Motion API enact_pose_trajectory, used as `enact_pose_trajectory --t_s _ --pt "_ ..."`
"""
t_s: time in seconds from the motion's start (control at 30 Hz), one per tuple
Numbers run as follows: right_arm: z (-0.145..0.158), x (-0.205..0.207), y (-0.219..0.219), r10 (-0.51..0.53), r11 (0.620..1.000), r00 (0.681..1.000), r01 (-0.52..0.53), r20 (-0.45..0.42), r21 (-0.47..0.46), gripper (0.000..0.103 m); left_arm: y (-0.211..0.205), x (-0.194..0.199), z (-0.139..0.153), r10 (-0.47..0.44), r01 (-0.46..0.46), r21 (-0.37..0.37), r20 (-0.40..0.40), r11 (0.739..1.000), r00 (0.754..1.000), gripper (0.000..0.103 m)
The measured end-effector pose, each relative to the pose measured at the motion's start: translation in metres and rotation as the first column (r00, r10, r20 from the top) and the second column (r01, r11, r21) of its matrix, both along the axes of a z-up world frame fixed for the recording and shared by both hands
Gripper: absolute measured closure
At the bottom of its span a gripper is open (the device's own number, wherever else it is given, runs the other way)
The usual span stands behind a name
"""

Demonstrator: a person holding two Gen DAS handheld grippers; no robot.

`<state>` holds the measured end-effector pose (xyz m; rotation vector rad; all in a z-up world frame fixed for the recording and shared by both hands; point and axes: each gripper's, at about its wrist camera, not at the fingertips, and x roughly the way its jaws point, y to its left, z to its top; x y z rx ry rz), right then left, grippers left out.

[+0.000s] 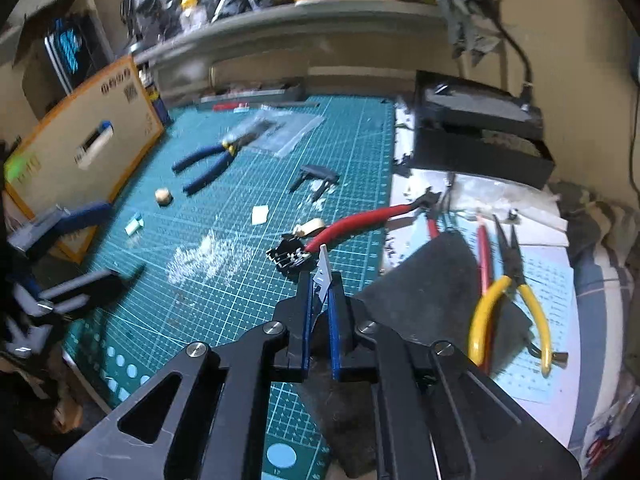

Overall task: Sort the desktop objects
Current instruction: 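Grasp the black plastic part by the red pliers with the left gripper, then carry the grey part and black part over the cardboard box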

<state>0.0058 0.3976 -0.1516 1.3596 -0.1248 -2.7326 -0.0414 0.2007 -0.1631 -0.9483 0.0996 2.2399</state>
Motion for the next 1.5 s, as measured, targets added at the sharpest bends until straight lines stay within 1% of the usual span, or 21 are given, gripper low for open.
enact_pose_trajectory --t_s 0.2,0.23,0.3,0.33,0.37,0.4,0.43,0.47,0.5,0.53,0.57,0.6,0.63,0.77,0.83,0.9,1.03,1.17,1.3,1.43,1.5 --pt "0.021 0.018 0.012 -0.019 0.999 0.998 0.016 -0.057 -0.046 0.096 0.042 -0.008 -0.011 -0.061 0.06 0.066 0.025 0.996 0.998 0.0" --pt "0.025 0.021 0.013 -0.021 0.999 0.997 0.017 -0.071 -0.051 0.096 0.05 -0.011 -0.013 -0.072 0.069 0.068 0.042 0.995 0.996 0.0" --pt "0.032 0.027 0.015 -0.022 0.998 0.995 0.017 -0.098 -0.053 0.096 0.065 -0.017 -0.019 -0.097 0.091 0.08 0.083 0.993 0.992 0.012" --pt "0.035 0.029 0.016 -0.023 0.998 0.994 0.016 -0.107 -0.063 0.096 0.074 -0.02 -0.023 -0.117 0.107 0.081 0.12 0.991 0.986 0.016" --pt "0.037 0.03 0.017 -0.023 0.997 0.993 0.015 -0.115 -0.073 0.096 0.081 -0.023 -0.028 -0.133 0.122 0.078 0.152 0.989 0.98 0.023" --pt "0.04 0.031 0.019 -0.024 0.997 0.992 0.014 -0.125 -0.081 0.096 0.09 -0.026 -0.034 -0.143 0.135 0.05 0.191 0.99 0.971 0.028" --pt "0.043 0.033 0.02 -0.023 0.996 0.991 0.011 -0.135 -0.091 0.096 0.093 -0.026 -0.033 -0.144 0.138 0.043 0.185 0.989 0.972 0.03" --pt "0.046 0.035 0.021 -0.02 0.995 0.989 0.005 -0.144 -0.1 0.096 0.097 -0.025 -0.032 -0.146 0.142 0.035 0.182 0.989 0.972 0.037" --pt "0.049 0.036 0.022 -0.017 0.994 0.988 0.001 -0.154 -0.108 0.096 0.102 -0.026 -0.034 -0.16 0.158 0.024 0.196 0.987 0.967 0.042" --pt "0.052 0.037 0.023 -0.016 0.993 0.986 -0.003 -0.164 -0.114 0.096 0.105 -0.026 -0.034 -0.155 0.156 0.009 0.188 0.988 0.97 0.043" --pt "0.055 0.039 0.024 -0.014 0.993 0.984 -0.007 -0.175 -0.12 0.096 0.108 -0.026 -0.035 -0.15 0.153 -0.007 0.179 0.988 0.972 0.048" --pt "0.057 0.04 0.025 -0.012 0.992 0.983 -0.011 -0.182 -0.125 0.096 0.112 -0.026 -0.035 -0.144 0.151 -0.029 0.173 0.988 0.974 0.051" --pt "0.057 0.04 0.025 -0.009 0.992 0.983 -0.015 -0.184 -0.126 0.096 0.115 -0.027 -0.035 -0.138 0.148 -0.051 0.166 0.988 0.976 0.058" --pt "0.059 0.044 0.024 0.006 0.991 0.981 -0.032 -0.194 -0.132 0.096 0.119 -0.029 -0.036 -0.121 0.135 -0.089 0.147 0.987 0.982 0.066" --pt "0.06 0.045 0.024 0.012 0.99 0.98 -0.04 -0.198 -0.135 0.096 0.12 -0.03 -0.036 -0.111 0.126 -0.107 0.137 0.986 0.984 0.072" --pt "0.06 0.045 0.026 0.009 0.99 0.98 -0.037 -0.2 -0.137 0.096 0.12 -0.032 -0.036 -0.093 0.111 -0.129 0.134 0.985 0.987 0.081" --pt "0.062 0.047 0.029 0.006 0.991 0.979 -0.033 -0.202 -0.132 0.096 0.114 -0.031 -0.033 -0.092 0.11 -0.118 0.151 0.987 0.984 0.081" --pt "0.065 0.048 0.029 0.008 0.992 0.98 -0.033 -0.198 -0.12 0.096 0.109 -0.018 -0.016 -0.08 0.088 -0.132 0.062 0.987 0.995 0.081" --pt "0.069 0.042 0.019 0.018 0.995 0.982 -0.036 -0.19 -0.089 0.096 0.089 -0.003 0.02 -0.038 0.026 -0.154 -0.073 0.988 0.997 0.081" --pt "0.083 0.027 -0.006 0.062 0.995 0.976 -0.076 -0.209 -0.058 0.096 0.058 0.002 0.058 0.013 -0.03 -0.112 -0.142 0.993 0.99 0.081" --pt "0.094 0.019 -0.022 0.094 0.993 0.97 -0.107 -0.226 -0.047 0.096 0.036 0.005 0.082 0.052 -0.07 -0.092 -0.188 0.993 0.981 0.081"
